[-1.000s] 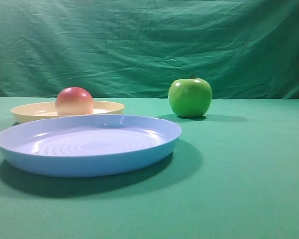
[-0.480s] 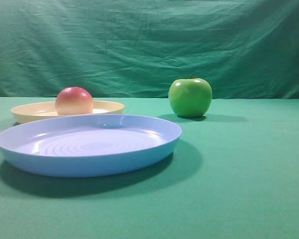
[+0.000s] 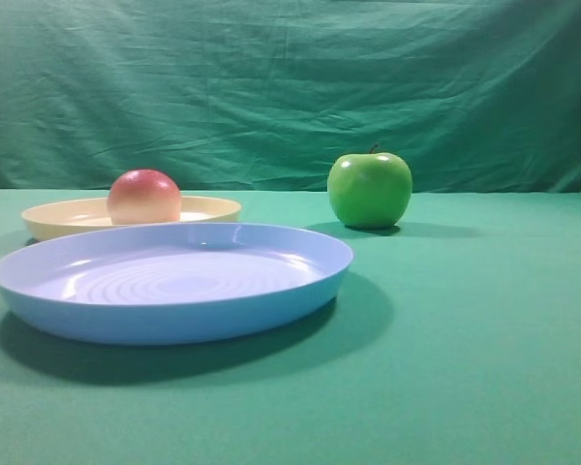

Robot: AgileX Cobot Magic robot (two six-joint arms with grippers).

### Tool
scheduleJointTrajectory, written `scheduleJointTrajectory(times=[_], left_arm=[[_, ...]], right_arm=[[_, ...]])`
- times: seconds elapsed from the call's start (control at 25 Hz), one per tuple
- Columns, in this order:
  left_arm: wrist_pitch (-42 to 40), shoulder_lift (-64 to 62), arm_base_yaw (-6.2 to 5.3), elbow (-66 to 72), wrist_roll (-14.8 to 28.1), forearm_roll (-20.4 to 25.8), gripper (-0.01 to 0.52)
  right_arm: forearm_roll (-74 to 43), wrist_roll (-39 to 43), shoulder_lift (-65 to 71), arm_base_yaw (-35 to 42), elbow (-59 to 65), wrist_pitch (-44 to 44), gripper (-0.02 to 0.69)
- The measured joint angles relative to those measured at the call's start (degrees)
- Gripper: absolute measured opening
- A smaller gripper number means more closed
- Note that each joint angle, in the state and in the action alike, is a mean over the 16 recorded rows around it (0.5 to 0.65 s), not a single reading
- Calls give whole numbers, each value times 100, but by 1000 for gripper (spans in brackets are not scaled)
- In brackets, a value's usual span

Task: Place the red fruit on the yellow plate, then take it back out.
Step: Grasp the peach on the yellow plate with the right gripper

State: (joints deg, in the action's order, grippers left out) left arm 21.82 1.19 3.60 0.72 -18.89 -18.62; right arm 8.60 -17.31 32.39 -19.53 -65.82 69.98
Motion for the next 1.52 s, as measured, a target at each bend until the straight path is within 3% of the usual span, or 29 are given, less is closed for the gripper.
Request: scheduleJointTrajectory(times=[0.68, 1.04, 1.52], left_arm=[[0, 0, 0, 0, 0, 0, 0], [0, 0, 0, 0, 0, 0, 0], [0, 0, 0, 0, 0, 0, 0]], right_arm=[[167, 0, -1878, 1009, 3694, -3952, 0], [296, 0, -2735, 1586, 5067, -4538, 0], [316, 0, -3247, 1743, 6376, -5111, 0]])
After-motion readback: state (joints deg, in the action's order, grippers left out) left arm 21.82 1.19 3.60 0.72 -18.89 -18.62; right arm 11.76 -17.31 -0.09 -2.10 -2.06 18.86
